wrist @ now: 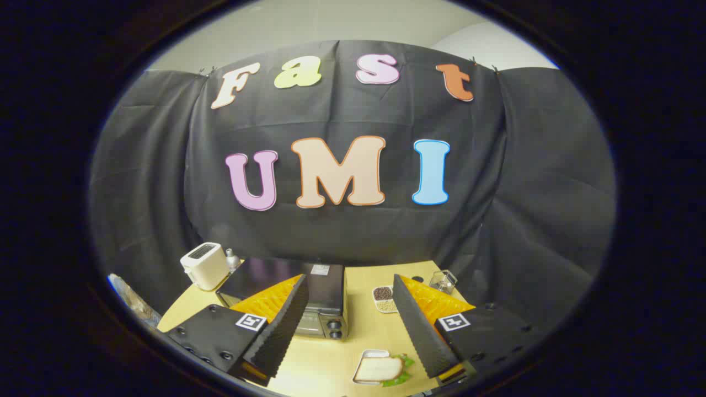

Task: Open the toaster oven, put the food inside, and close the toaster oven door.

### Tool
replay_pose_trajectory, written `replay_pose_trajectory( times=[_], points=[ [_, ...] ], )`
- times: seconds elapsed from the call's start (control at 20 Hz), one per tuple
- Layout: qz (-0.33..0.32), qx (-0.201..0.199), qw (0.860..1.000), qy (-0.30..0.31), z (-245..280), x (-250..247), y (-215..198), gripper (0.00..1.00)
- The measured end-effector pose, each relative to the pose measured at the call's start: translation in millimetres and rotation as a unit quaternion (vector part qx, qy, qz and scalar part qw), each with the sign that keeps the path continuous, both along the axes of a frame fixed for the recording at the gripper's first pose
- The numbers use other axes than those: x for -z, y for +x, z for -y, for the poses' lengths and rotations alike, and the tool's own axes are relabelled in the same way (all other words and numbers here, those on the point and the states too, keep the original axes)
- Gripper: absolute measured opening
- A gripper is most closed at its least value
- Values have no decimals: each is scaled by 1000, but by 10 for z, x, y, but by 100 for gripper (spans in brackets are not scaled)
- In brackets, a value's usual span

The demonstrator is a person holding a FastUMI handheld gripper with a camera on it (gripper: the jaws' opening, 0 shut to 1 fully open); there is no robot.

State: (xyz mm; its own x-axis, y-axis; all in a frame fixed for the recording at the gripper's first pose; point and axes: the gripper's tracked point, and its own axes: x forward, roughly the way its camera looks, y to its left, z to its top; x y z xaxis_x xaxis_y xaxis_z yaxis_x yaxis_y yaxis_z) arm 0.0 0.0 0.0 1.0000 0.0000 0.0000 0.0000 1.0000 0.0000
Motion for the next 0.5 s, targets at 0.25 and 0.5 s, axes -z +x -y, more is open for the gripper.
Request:
replay_pose_trajectory(
  times=[0.25, 0.5],
  points=[
    [-9, -10, 1000, -7, -189, 104, -65, 97],
    [-22, -10, 1000, 0, -364, 316, -86, 97]
  ],
)
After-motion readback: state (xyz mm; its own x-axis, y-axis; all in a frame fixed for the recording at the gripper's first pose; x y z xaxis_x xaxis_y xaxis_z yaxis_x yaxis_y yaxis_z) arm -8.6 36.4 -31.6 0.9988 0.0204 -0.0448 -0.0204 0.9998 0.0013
